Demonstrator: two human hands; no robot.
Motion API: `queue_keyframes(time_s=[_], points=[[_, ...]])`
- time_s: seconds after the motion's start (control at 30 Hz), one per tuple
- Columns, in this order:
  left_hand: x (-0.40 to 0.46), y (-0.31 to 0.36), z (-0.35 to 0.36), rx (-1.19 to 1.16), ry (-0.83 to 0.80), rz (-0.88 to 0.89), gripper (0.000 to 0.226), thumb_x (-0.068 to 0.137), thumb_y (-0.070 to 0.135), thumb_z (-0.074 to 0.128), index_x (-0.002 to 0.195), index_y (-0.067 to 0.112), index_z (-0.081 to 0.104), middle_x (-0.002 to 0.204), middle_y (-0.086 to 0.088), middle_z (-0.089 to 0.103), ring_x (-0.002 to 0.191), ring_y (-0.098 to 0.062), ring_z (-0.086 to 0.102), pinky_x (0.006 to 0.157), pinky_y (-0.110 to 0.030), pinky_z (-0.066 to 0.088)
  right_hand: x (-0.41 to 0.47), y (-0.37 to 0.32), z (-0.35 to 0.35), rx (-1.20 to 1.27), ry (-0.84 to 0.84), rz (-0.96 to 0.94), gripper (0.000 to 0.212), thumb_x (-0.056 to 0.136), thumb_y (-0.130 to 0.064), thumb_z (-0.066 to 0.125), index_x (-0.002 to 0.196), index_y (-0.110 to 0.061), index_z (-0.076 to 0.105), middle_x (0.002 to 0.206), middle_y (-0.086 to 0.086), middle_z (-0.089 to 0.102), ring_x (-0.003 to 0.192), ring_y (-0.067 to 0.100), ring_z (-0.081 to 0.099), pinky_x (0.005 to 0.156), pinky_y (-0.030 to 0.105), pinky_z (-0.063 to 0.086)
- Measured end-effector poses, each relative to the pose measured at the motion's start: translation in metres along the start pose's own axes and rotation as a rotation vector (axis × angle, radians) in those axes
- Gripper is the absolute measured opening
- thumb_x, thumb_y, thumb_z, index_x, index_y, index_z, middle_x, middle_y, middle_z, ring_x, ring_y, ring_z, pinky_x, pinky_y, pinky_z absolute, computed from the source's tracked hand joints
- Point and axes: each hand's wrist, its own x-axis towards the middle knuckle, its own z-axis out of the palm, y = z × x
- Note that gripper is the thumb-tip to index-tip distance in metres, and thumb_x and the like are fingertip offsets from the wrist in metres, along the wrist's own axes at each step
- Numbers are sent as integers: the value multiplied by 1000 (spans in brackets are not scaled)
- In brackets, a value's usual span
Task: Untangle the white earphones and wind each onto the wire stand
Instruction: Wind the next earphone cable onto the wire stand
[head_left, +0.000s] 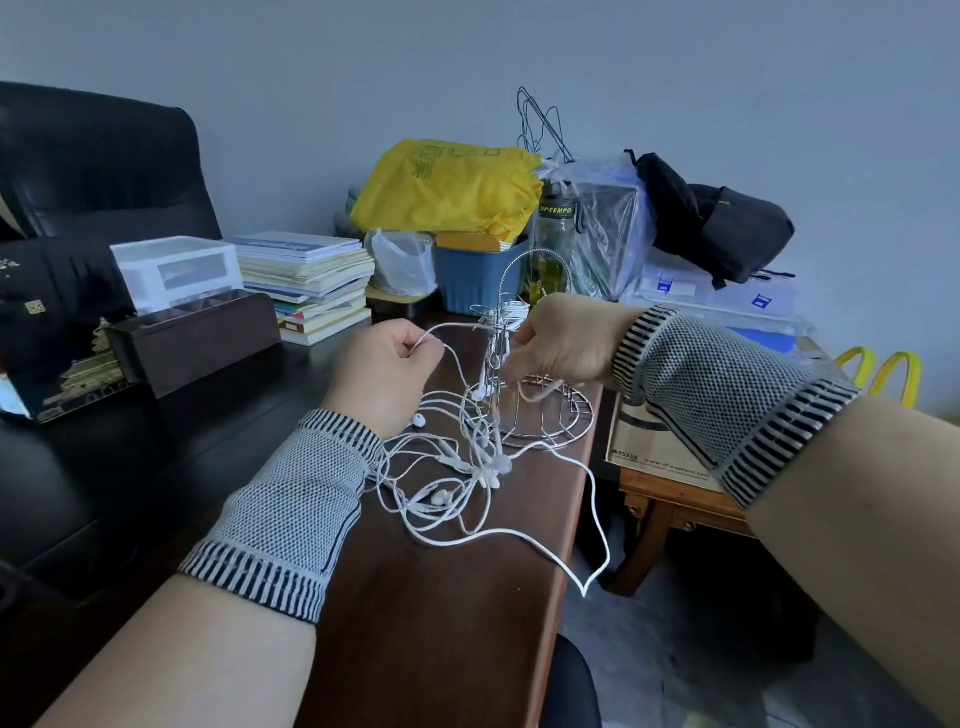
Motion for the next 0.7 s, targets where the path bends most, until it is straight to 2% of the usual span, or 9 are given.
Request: queue_keyframes(time_s=[0.07,0.13,0.2,0.27,0.33,0.43,0.53,0.63,0.7], points=[[-3,2,5,34,-37,13,17,92,27,60,78,19,67,54,7,56,51,-9,48,52,-24,40,4,2,5,139,111,15,26,77,-32,73,69,-8,71,72,13,63,65,19,54,74,37,55],[-5,4,10,57,-79,25,18,93,27,60,79,18,68,55,8,53,55,-10,46,57,-26,38,5,1,9,313,161,37,21,78,-28,73,73,-8,71,76,8,62,68,18,54,67,34,50],[-6,4,12,64,-94,30,19,93,25,60,79,17,67,51,9,48,53,-9,42,56,-26,35,5,1,12,644,194,79,14,83,-18,68,74,-8,66,81,9,61,74,20,55,68,35,46],[-6,2,13,65,-86,25,19,94,25,60,79,15,67,49,10,46,52,-8,41,55,-25,33,3,0,10,1058,212,134,16,86,-9,58,70,-9,59,77,8,61,73,22,58,69,34,43],[-5,3,10,69,-71,23,18,94,25,59,81,16,67,54,10,51,55,-7,46,56,-25,35,4,4,8,1301,229,135,20,87,-9,50,67,-11,51,65,5,59,67,23,63,67,32,43],[-4,4,4,56,-24,19,17,95,27,58,85,18,68,72,3,67,68,-13,60,65,-29,47,2,7,6,1345,236,158,21,88,-12,46,67,-14,44,53,1,47,46,16,54,56,27,46],[-3,7,1,-26,13,34,18,95,30,58,90,16,70,83,-2,73,83,-20,66,78,-36,52,4,12,10,1177,245,165,29,85,-10,56,63,-18,38,55,-1,26,40,11,22,40,20,27],[-5,14,2,-50,0,71,18,96,29,57,86,18,66,78,-5,70,69,-15,59,64,-25,46,6,12,12,983,210,145,28,79,-17,72,65,-14,49,52,-1,25,41,13,20,44,22,31],[-3,15,-1,-64,24,78,19,97,27,56,82,19,64,69,-6,65,57,-10,50,57,-28,40,6,11,10,1043,245,143,21,77,-16,75,71,-12,55,52,-1,27,41,13,24,51,25,37]])
